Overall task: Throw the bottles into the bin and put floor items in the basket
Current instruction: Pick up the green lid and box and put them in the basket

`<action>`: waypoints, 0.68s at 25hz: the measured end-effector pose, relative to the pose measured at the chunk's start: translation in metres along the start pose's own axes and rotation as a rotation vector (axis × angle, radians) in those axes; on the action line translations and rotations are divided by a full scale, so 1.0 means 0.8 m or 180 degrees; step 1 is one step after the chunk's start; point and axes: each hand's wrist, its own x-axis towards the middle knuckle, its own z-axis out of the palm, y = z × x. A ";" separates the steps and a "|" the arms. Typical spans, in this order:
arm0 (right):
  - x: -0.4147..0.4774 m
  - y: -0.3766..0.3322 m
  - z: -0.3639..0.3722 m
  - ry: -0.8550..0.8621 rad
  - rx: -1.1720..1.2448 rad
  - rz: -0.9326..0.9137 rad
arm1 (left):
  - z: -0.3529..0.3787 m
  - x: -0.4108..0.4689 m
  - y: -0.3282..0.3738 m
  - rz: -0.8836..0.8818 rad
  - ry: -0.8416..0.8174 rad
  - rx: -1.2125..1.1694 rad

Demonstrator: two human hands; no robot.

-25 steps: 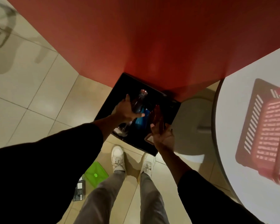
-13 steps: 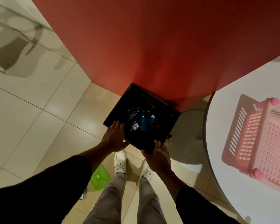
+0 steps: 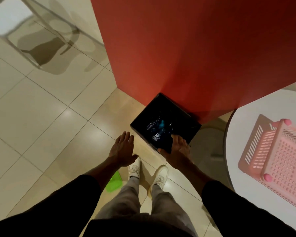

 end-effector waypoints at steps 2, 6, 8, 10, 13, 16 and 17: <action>-0.007 -0.017 0.005 -0.0071 -0.0054 -0.0143 | 0.002 -0.024 -0.012 -0.0005 0.0057 -0.0020; -0.025 -0.052 0.020 -0.0231 -0.0115 -0.0490 | 0.019 -0.083 -0.034 -0.0280 0.0174 -0.0122; -0.032 -0.059 0.029 -0.0406 -0.0210 -0.0755 | 0.036 -0.113 -0.043 -0.0520 0.0186 -0.0181; -0.038 -0.058 0.036 -0.0509 -0.0315 -0.1025 | 0.059 -0.149 -0.043 -0.0834 0.0191 -0.0288; -0.040 -0.047 0.036 -0.0553 -0.0429 -0.1270 | 0.098 -0.209 -0.022 -0.1296 0.0208 -0.0595; -0.050 -0.036 0.042 -0.0515 -0.0439 -0.1326 | 0.132 -0.255 0.007 -0.1595 0.0201 -0.0838; -0.056 -0.032 0.046 -0.0524 -0.0435 -0.1363 | 0.142 -0.268 0.018 -0.1694 0.0221 -0.0913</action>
